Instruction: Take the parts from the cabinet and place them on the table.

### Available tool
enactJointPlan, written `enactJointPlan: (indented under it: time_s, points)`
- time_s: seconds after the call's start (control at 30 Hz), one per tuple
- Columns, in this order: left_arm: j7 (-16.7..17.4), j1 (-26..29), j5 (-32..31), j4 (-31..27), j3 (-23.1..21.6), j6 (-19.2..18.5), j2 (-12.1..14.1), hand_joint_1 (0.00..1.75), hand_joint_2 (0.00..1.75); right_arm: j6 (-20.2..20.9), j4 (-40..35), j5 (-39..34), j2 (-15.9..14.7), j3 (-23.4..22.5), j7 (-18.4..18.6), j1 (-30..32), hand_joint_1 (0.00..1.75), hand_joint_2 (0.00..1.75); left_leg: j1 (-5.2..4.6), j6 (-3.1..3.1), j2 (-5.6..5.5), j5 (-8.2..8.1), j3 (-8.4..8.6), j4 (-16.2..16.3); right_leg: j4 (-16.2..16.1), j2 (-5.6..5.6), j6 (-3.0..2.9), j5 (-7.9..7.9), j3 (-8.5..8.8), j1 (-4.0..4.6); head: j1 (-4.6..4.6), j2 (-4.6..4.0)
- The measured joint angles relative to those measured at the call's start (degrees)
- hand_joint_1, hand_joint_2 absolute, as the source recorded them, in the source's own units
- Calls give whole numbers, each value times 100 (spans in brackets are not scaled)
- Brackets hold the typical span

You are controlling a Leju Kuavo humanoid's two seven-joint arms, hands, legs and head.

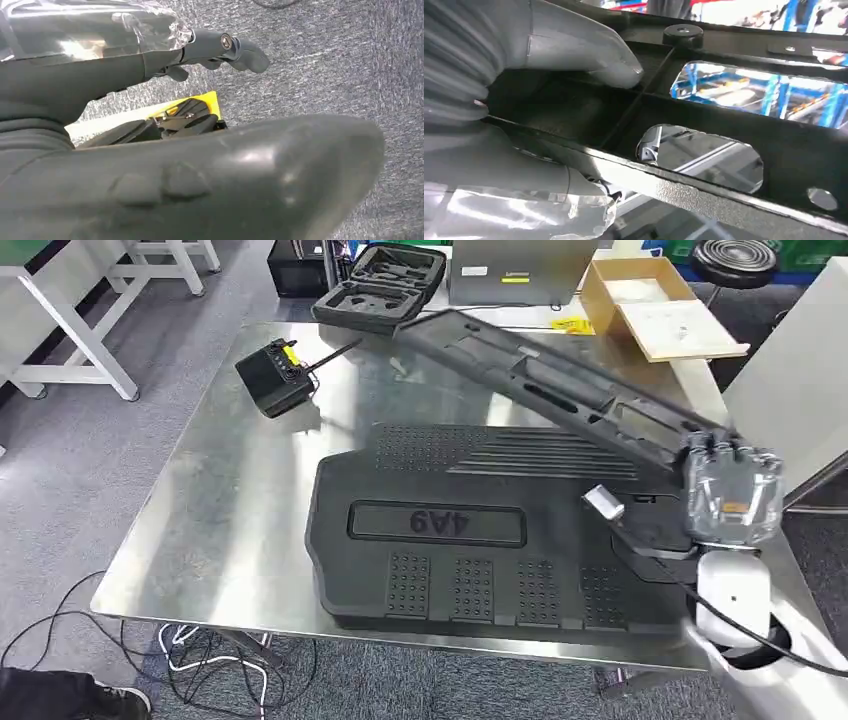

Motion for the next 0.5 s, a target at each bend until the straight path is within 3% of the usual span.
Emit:
enactJointPlan:
  time_s: [0.17, 0.5]
  points:
    - [26, 2, 43, -2, 0, 0, 0, 0, 0, 149, 280, 0, 155, 290, -247, 3, 175, 175, 0, 0, -3, 0, 0, 0, 0, -12, 0, 0, -1, 1, 0, 0]
    - [33, 1, 74, 0, 0, -11, 0, 0, 0, 243, 970, -4, 463, 671, -238, 34, 175, 175, -1, -2, -2, -1, -1, 0, 0, -11, 1, -1, -1, 0, 2, 0]
